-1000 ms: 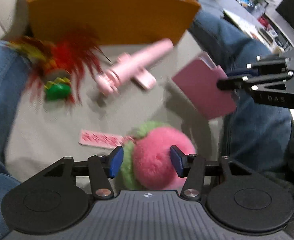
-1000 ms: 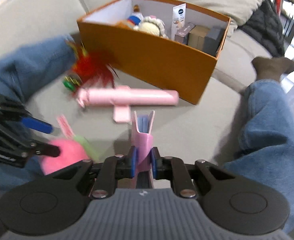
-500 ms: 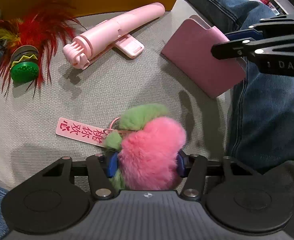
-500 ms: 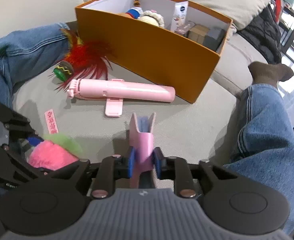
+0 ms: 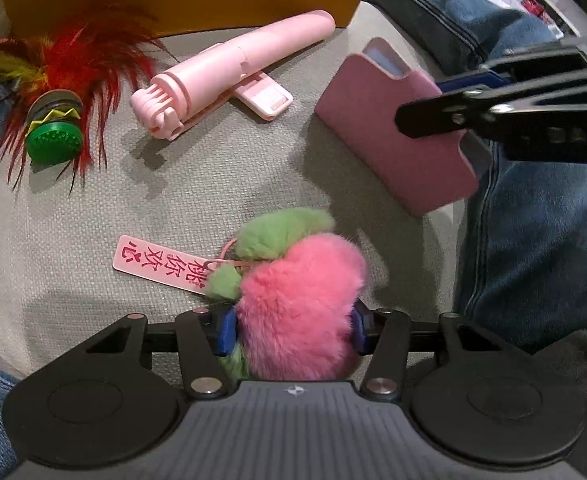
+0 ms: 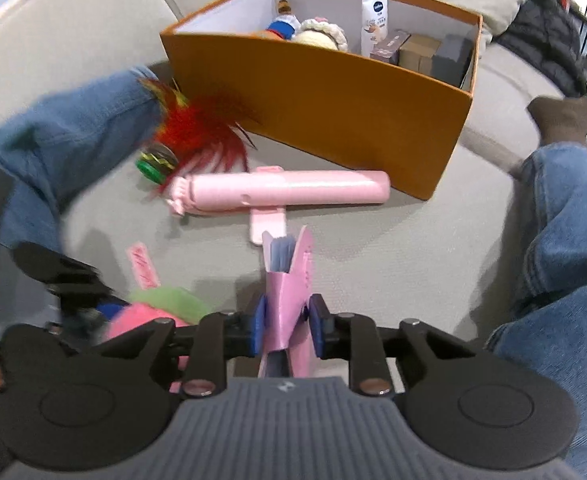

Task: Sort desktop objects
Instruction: 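Lift the pompom keychain and pink phone case off the sofa, then carry the pompom keychain and pink phone case over the orange box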

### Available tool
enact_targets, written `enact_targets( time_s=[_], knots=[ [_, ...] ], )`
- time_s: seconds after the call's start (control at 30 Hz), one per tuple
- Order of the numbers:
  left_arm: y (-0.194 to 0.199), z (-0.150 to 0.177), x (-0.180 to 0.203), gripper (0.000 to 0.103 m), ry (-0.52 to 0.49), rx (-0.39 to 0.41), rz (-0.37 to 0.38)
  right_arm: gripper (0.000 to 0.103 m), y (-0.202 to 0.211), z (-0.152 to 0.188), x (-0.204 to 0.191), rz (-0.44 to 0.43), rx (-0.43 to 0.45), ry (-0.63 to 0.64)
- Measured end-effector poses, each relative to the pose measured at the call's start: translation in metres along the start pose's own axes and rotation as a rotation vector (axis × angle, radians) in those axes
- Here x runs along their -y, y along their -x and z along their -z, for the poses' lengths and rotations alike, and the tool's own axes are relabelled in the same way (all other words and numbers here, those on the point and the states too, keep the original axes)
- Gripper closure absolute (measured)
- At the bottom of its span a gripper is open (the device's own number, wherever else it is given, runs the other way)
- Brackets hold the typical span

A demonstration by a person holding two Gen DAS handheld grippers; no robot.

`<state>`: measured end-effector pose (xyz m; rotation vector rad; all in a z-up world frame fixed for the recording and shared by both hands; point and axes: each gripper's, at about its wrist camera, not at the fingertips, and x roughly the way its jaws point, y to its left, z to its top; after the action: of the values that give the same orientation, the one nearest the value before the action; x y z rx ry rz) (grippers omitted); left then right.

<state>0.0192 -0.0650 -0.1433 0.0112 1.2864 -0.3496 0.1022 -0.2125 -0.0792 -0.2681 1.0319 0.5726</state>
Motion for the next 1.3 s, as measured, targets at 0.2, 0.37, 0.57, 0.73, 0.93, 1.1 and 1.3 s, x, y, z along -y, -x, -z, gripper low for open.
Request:
enact_targets(
  time_s=[0.2,0.37,0.57,0.73,0.93,1.1,1.3],
  knots=[
    [0.004,0.004,0.004,0.048,-0.023,0.032,-0.018,0.080,-0.002,0.002,0.001,-0.007,0.019,-0.009],
    [0.017,0.005,-0.011,0.049,0.049,0.082,0.048,0.081,0.013,0.004,0.010,-0.022,0.053,-0.043],
    [0.061,0.007,-0.039,0.049,0.139,0.200,0.158,0.081,0.034,-0.003,0.021,-0.051,0.100,-0.070],
    [0.111,-0.031,-0.050,0.049,0.152,0.337,0.154,0.081,0.066,-0.024,0.030,-0.106,0.188,-0.080],
    [0.147,-0.087,-0.041,0.049,0.089,0.469,0.095,0.081,0.098,-0.066,0.041,-0.107,0.301,-0.034],
    [0.180,-0.126,-0.039,0.049,0.027,0.544,0.026,0.081,0.103,-0.116,0.051,-0.052,0.359,0.099],
    [0.172,-0.172,-0.049,0.049,0.017,0.542,-0.011,0.081,0.048,-0.178,0.062,-0.031,0.219,0.373]
  ],
)
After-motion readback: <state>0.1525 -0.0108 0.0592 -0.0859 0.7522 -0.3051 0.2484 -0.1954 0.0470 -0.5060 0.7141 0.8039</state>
